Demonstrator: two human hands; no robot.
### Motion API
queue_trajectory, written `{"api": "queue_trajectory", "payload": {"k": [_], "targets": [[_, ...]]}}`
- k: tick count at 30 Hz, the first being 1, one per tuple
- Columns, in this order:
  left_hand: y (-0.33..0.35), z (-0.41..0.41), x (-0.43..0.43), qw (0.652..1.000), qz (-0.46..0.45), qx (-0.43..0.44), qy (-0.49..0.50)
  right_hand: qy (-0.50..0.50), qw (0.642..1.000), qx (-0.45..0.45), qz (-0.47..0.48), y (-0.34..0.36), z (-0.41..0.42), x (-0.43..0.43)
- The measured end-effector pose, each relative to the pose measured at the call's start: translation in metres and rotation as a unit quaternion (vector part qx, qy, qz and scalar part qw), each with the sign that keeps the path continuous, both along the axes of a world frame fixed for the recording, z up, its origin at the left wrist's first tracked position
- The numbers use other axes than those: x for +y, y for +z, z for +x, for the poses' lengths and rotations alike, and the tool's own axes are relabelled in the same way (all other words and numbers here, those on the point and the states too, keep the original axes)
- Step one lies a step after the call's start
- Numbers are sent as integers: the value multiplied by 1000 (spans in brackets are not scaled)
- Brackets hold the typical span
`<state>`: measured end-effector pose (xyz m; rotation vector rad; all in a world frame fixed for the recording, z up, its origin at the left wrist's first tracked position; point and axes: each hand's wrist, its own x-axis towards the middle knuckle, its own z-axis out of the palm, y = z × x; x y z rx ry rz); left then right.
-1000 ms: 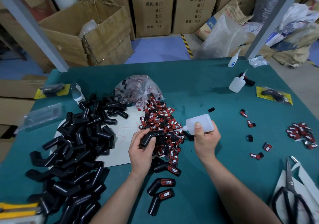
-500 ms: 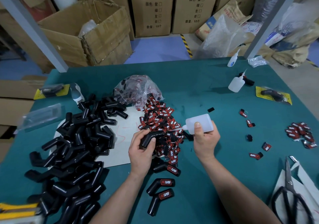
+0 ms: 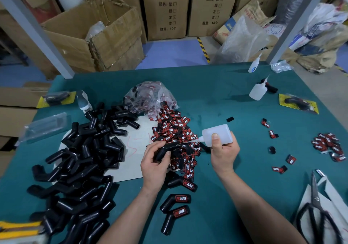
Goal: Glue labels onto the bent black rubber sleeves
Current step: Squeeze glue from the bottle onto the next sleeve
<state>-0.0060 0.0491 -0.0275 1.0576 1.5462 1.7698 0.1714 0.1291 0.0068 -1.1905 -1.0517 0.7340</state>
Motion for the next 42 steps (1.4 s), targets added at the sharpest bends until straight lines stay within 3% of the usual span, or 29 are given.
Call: {"api": "queue_trajectory", "payload": {"k": [42], "targets": [[-1, -1, 1, 1000, -21, 18, -5, -5, 1000, -15, -25, -1, -1, -3]]}}
